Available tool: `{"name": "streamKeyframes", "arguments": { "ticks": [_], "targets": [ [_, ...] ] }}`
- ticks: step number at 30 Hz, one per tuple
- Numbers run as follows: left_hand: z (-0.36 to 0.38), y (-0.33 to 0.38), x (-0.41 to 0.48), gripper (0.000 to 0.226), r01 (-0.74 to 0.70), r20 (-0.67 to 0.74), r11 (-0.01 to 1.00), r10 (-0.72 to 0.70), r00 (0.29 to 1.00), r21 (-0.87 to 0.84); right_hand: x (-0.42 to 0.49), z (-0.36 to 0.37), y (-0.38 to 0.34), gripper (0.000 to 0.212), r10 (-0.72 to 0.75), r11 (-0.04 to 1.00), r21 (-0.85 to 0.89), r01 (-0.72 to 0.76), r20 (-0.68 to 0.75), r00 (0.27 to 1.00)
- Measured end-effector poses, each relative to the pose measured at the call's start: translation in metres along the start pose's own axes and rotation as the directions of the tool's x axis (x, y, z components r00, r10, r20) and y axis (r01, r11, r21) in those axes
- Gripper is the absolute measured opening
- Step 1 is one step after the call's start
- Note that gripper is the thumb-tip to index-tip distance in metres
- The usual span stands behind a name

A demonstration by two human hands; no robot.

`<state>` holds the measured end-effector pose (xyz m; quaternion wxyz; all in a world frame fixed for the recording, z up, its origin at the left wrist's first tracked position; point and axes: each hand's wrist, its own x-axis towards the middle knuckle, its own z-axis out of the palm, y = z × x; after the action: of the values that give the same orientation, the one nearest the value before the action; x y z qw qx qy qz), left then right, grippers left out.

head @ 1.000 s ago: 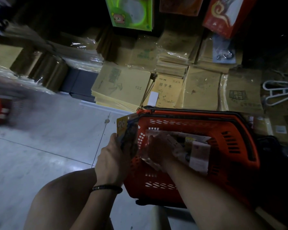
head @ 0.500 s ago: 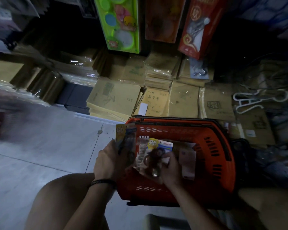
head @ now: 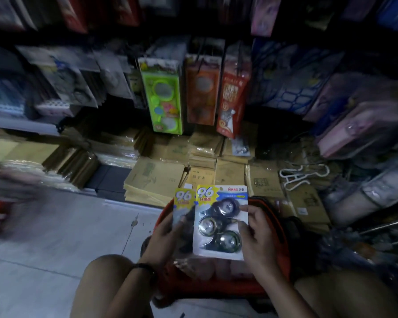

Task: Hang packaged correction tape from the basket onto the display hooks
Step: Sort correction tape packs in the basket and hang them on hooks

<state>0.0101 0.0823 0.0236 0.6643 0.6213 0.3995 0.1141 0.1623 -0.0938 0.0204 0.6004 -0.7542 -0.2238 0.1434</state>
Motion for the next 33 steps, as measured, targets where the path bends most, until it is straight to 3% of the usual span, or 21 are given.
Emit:
{"name": "streamKeyframes", "arguments": {
  "ticks": [3, 7, 11, 13, 16, 20, 23, 26, 33],
  "targets": [
    [0.015, 0.032, -0.026, 0.029, -0.031, 0.076, 0.983, 0.045, 0.996, -0.179, -0.004, -0.009, -0.036, 0.044, -0.023, 0.999, 0.031, 0.021, 0.047, 0.999],
    [0.023, 0.062, -0.039, 0.044, -0.083, 0.057, 0.944, 0.107, 0.993, -0.32, -0.004, -0.021, -0.082, 0.04, -0.066, 0.996, 0.064, 0.06, 0.086, 0.994],
    [0.02, 0.106, -0.049, 0.044, -0.127, 0.091, 0.93, 0.168, 0.981, -0.344, 0.01, -0.041, -0.133, 0.038, -0.228, 0.965, -0.114, 0.235, 0.07, 0.971],
    [0.017, 0.136, -0.055, 0.046, -0.157, 0.066, 0.924, 0.192, 0.979, -0.348, 0.022, -0.051, -0.159, 0.045, -0.345, 0.906, -0.227, 0.357, 0.093, 0.934],
    [0.014, 0.179, -0.061, 0.049, -0.25, 0.04, 0.908, 0.278, 0.96, -0.335, 0.044, -0.067, -0.199, 0.084, -0.443, 0.799, -0.319, 0.51, 0.261, 0.858],
    [0.004, 0.238, -0.072, 0.045, -0.369, 0.052, 0.872, 0.405, 0.913, -0.322, 0.07, -0.086, -0.268, 0.118, -0.509, 0.511, -0.452, 0.731, 0.526, 0.681],
    [-0.003, 0.277, -0.078, 0.043, -0.448, 0.037, 0.84, 0.481, 0.876, -0.306, 0.088, -0.094, -0.318, 0.123, -0.527, 0.325, -0.488, 0.81, 0.618, 0.583],
    [-0.012, 0.314, -0.082, 0.044, -0.486, 0.019, 0.815, 0.517, 0.855, -0.314, 0.103, -0.092, -0.359, 0.128, -0.524, 0.182, -0.531, 0.828, 0.66, 0.538],
    [-0.049, 0.401, -0.095, 0.041, -0.578, 0.041, 0.78, 0.603, 0.797, -0.24, 0.14, -0.096, -0.438, 0.126, -0.618, 0.102, -0.515, 0.851, 0.637, 0.46]
  ]
}}
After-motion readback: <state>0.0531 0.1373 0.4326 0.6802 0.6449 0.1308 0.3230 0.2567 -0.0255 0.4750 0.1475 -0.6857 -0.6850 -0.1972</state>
